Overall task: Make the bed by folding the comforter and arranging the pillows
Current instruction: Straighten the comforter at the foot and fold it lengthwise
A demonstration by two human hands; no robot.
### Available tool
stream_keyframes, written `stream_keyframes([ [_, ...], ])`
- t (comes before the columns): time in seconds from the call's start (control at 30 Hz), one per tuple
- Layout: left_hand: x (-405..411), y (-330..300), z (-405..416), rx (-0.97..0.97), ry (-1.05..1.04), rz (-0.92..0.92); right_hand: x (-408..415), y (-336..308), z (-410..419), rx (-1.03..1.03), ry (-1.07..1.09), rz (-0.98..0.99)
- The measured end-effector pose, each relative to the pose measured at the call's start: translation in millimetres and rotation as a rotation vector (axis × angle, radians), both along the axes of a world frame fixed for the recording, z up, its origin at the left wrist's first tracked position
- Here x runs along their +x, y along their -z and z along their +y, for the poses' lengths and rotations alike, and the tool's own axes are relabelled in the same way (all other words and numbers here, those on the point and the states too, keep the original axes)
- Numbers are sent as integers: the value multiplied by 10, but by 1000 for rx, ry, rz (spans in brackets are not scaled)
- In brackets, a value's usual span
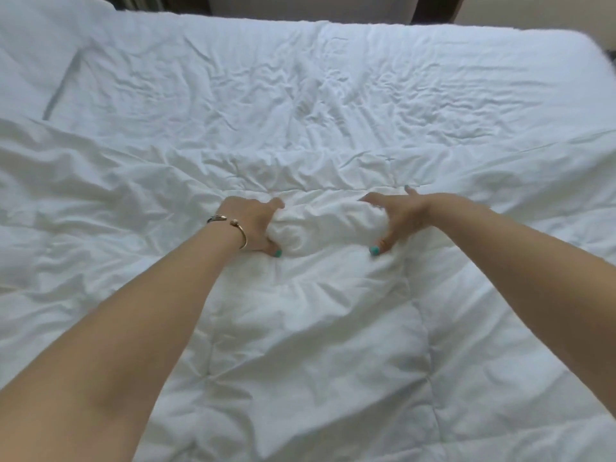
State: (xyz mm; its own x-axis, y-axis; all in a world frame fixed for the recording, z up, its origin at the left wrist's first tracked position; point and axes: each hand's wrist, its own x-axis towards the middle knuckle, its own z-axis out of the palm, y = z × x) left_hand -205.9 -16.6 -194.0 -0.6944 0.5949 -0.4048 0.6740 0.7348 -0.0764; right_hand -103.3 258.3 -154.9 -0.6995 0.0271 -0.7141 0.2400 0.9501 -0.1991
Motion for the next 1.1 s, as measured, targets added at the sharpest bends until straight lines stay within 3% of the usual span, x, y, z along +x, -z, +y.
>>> stream_keyframes([
  [0.03,-81,-59,-44,24,-14,59,18,14,14,15,51,70],
  [0.1,-365,-273,-108,96,-78,175,-82,-25,25,7,224,416],
  [0.13,-545,-398,-119,114,-109,220,-215,-60,27,55,258,577],
  [0.2,-847,-596,-104,110,-121,304,-519,-98,-45,238,234,708],
  [0.27,-956,-580,-22,126,-73,398,-706,15,-148,442,253,732],
  [0.33,-902,-340,28,98,-109,425,-720,325,-270,505,297,720],
  [0.47,-663,324,15,86,-468,78,-587,1061,-445,477,395,682],
  [0.53,-705,487,53,95,-494,77,-655,1219,-397,479,426,696],
  [0.67,-842,464,151,-15,-415,171,-810,1266,-387,505,444,617],
  [0.8,-912,164,316,28,-39,489,-983,973,-332,375,626,501],
  [0.87,-1072,-88,279,158,10,655,-1046,692,-321,337,703,713],
  [0.97,-1115,-159,283,462,57,792,-980,552,-545,369,400,1385],
  [1.0,-983,-60,284,481,45,716,-918,610,-692,305,279,1382],
  [1.1,-572,413,247,254,-144,222,-764,981,-1018,210,184,754],
])
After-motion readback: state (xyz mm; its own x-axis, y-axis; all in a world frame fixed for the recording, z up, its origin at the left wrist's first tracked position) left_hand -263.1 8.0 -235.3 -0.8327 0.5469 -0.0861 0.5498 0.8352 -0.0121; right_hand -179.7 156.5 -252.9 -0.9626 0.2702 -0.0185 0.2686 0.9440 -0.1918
